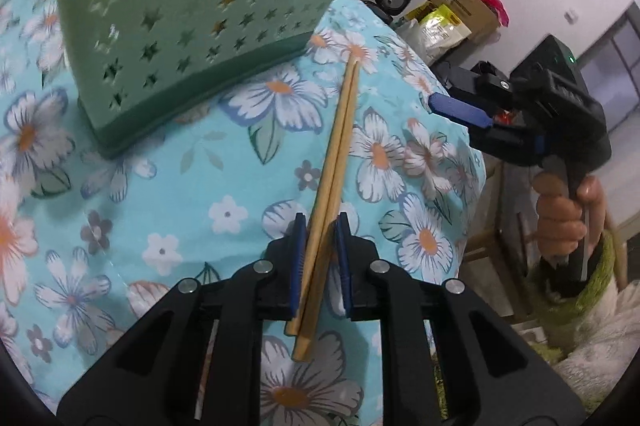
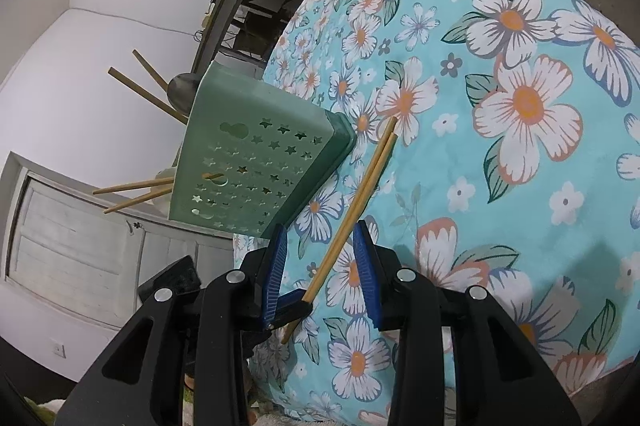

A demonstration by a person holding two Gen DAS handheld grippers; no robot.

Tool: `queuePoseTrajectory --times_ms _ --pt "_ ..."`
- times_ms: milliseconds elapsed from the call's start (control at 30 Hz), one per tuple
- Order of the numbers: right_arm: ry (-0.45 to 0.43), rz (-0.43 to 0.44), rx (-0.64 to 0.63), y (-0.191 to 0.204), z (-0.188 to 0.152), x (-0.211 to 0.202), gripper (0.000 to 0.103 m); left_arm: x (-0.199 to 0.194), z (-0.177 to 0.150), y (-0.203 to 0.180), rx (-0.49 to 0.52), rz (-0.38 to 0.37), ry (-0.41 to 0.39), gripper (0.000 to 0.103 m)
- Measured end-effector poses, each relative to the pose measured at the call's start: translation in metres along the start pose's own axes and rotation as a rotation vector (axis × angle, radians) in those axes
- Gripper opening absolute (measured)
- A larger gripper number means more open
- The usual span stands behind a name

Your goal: Organize utensils

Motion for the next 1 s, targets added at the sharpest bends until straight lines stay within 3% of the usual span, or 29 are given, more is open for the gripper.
queuePoseTrajectory --times_ms 133,167,233,600,700,1000 --pt "-0.007 0.001 -0.006 0.003 -0.001 -0.004 0.035 -0.001 0.0 0.0 -0.027 -0.029 -0.011 0.011" --pt "-0.009 0.002 -0.006 0.003 -0.002 -0.004 0.035 -0.002 -0.001 -0.001 -0.037 -0.043 -0.014 0.006" --pt "-0.012 0.001 -0.008 0.004 -0.002 -0.007 0.035 -0.005 -0.003 -0.004 -0.067 -0.084 -0.019 0.005" --pt "-0.002 0.0 -0.008 0.003 -0.006 -0.007 0.035 -0.038 -0.037 -0.015 -0.135 -0.137 -0.109 0.005" --pt "0.01 -0.014 -0.002 0.004 -0.005 0.002 0.035 -0.053 -0.047 -0.011 -0.141 -0.113 -0.144 0.005" --pt "0.033 -0.106 -0.016 0.005 0.014 0.038 0.035 -0.079 -0.076 0.023 -0.18 0.071 -0.173 0.005"
Point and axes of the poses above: each gripper's, at about its wrist camera, not at the fingertips, and x roughly the way its jaws point, y to its left, z to its top, the point moved 5 cm from there along x, roughly the way its jaws point, and after that the axes turned 4 degrees about y, right-handed, at the moved point
